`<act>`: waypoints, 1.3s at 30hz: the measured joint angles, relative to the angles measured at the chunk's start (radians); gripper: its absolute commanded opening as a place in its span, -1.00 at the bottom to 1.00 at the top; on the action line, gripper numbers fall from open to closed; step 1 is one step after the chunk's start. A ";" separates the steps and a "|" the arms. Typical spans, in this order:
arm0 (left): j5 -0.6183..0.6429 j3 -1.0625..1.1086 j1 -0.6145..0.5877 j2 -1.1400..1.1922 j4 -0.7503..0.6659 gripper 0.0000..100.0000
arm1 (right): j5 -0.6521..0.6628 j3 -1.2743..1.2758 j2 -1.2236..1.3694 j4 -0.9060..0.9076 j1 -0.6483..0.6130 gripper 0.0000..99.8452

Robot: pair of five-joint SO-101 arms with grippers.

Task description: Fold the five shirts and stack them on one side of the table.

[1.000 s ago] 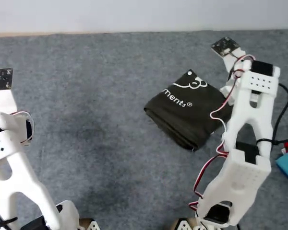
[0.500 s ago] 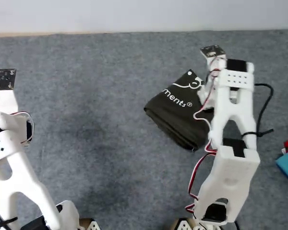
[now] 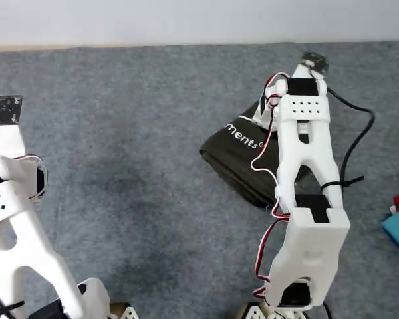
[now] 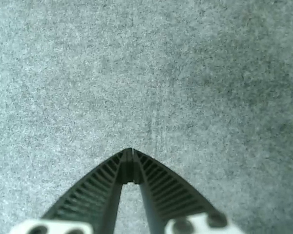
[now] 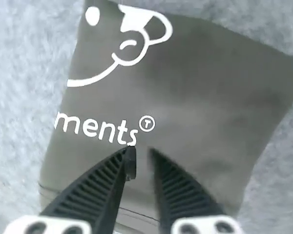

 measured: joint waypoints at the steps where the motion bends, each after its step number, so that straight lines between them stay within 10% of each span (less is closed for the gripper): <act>1: 0.000 0.000 0.000 0.000 0.000 -0.99 | -0.029 0.000 0.008 0.000 -0.002 -0.29; 6: 0.000 0.000 0.000 0.000 0.000 -0.99 | -0.143 0.000 0.054 0.000 -0.008 0.00; 39: 0.000 0.000 0.000 0.000 0.000 -0.99 | -0.215 -0.038 0.325 -0.172 -0.002 -0.10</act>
